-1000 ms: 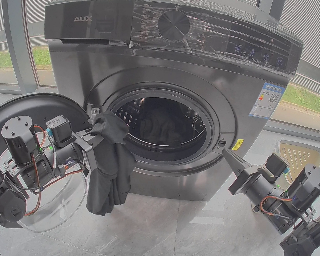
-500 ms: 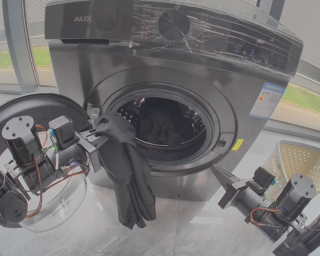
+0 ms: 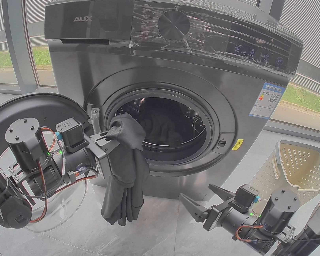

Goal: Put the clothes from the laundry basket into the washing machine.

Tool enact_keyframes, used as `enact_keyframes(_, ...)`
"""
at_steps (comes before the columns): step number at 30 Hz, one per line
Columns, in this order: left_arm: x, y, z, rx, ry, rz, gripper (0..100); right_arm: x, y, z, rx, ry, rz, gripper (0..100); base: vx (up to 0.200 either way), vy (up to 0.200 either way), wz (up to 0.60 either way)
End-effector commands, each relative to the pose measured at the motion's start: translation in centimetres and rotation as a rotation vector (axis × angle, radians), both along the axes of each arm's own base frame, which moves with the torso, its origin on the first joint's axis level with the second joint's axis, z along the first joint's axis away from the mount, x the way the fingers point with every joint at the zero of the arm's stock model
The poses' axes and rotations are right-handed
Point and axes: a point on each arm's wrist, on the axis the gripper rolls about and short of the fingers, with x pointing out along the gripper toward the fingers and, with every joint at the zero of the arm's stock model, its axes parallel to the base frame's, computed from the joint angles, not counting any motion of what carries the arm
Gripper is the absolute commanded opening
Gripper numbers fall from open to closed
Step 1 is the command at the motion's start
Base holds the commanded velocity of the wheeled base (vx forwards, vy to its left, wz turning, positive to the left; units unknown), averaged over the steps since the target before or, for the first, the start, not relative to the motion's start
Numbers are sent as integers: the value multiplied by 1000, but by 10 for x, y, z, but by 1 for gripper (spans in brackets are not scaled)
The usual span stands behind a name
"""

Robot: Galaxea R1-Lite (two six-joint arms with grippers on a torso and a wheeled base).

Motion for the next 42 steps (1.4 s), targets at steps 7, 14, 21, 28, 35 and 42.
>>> enact_keyframes(7, -8, -8, 27, -59, -90, -39, 0, 38, 47, -58, -110, 10, 129, 100, 0, 0, 0)
enact_keyframes(14, -12, -12, 29, -64, -94, -56, 0, 65, 74, -91, -128, -1, 144, 100, 0, 0, 0)
enact_keyframes(21, -15, -12, 33, -72, -103, -59, 0, 85, 105, -80, -100, -59, 169, 100, 0, 0, 0)
enact_keyframes(28, -18, -17, 34, -78, -105, -67, 0, 106, 119, -80, -121, -86, 155, 100, 0, 0, 0)
enact_keyframes(35, -18, -18, 34, -79, -104, -72, 0, 110, 138, -79, -100, -112, 169, 100, 0, 0, 0)
enact_keyframes(42, -5, -2, 28, -75, -79, -2, 0, 102, 150, -77, -72, -146, 183, 0, 0, 0, 0)
